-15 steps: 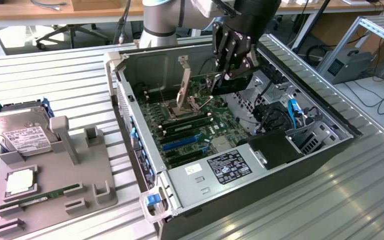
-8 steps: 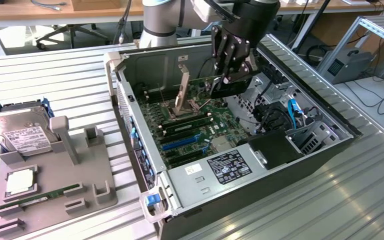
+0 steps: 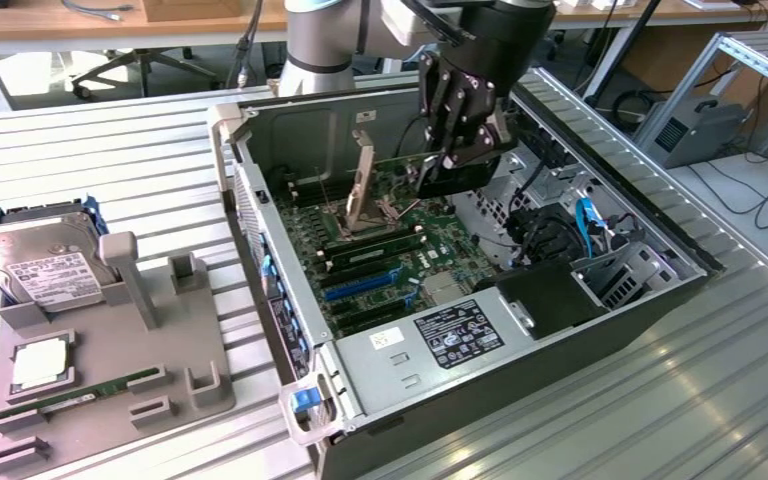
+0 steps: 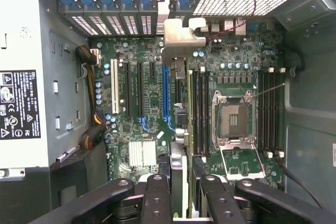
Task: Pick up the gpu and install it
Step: 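Insert the gpu into the slot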
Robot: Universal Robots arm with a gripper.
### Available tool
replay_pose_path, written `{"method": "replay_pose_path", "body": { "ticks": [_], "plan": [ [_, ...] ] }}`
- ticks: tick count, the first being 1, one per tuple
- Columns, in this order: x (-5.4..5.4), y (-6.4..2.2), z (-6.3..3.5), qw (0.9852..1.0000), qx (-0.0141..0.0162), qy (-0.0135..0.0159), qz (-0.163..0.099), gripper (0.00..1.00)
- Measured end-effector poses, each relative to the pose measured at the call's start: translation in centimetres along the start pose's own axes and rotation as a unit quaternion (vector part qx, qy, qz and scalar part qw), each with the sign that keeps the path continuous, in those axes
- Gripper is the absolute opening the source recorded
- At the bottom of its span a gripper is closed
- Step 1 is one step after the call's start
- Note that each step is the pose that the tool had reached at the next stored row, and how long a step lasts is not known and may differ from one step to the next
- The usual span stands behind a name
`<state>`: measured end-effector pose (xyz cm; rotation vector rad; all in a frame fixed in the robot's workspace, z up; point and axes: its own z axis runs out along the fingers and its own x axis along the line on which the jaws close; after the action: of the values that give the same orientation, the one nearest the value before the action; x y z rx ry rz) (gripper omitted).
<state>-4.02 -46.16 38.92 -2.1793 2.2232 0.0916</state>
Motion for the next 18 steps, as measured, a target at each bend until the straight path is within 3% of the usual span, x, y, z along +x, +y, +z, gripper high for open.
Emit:
{"method": "replay_pose_path", "body": {
  "ticks": [18],
  "plan": [
    [0.02,0.60,0.12,1.0000,0.0000,0.0000,0.000,0.27]
  ]
}}
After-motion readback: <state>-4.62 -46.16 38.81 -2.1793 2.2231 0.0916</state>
